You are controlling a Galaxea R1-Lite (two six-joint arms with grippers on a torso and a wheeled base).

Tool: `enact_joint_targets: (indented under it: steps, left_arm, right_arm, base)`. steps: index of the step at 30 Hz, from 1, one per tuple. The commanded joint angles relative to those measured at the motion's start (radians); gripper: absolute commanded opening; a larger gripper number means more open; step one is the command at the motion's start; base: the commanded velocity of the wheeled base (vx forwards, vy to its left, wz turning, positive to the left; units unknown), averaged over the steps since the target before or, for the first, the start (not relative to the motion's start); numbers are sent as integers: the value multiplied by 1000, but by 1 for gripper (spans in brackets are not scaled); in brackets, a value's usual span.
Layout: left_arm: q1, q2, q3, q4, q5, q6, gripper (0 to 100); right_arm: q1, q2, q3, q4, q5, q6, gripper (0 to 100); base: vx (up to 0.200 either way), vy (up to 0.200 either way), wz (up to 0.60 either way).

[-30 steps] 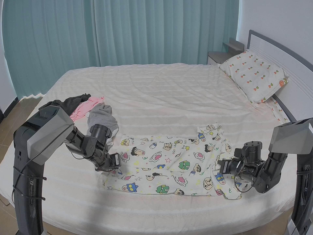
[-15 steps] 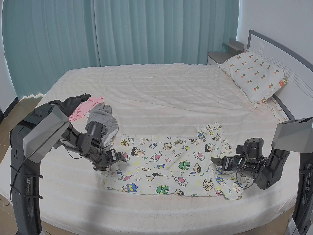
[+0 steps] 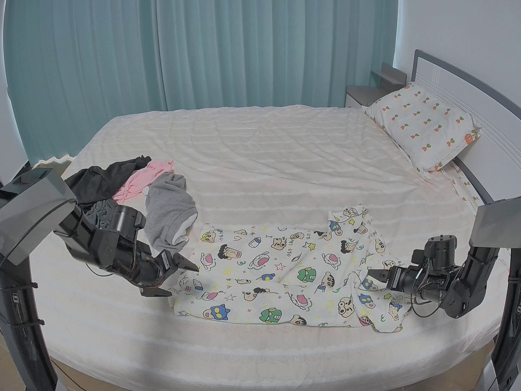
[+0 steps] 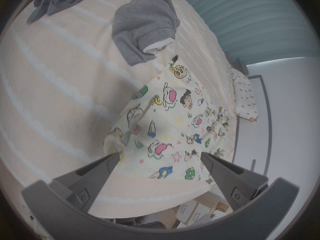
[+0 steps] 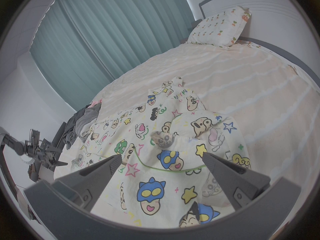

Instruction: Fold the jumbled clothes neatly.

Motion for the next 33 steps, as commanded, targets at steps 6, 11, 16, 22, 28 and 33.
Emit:
enact_joint_targets:
  steps: [6,11,16,22,28,33]
  left_arm:
    - [-19,-76,401,-640,-28,-178,100]
    - [-22,-73,405,-648,-21,-180,100]
    - [-22,-73,410,-651,-21,-178,100]
    - [-22,-73,411,-651,-21,-178,100]
    - [-23,-73,413,-651,-19,-176,100]
    - [-23,-73,416,-654,-19,-175,100]
  right_arm:
    - [-78,151,-62,13,82,-13,100]
    - [-75,200,-111,17,86,-43,100]
    - [-69,214,-128,26,85,-46,100]
    - [-73,203,-136,11,82,-40,0]
    - [-76,159,-105,-32,85,-16,0]
    - [-90,143,-60,-205,88,21,0]
  base:
    - [0,0,0]
    - [0,0,0]
    - [0,0,0]
    - [0,0,0]
    - [0,0,0]
    - [0,0,0]
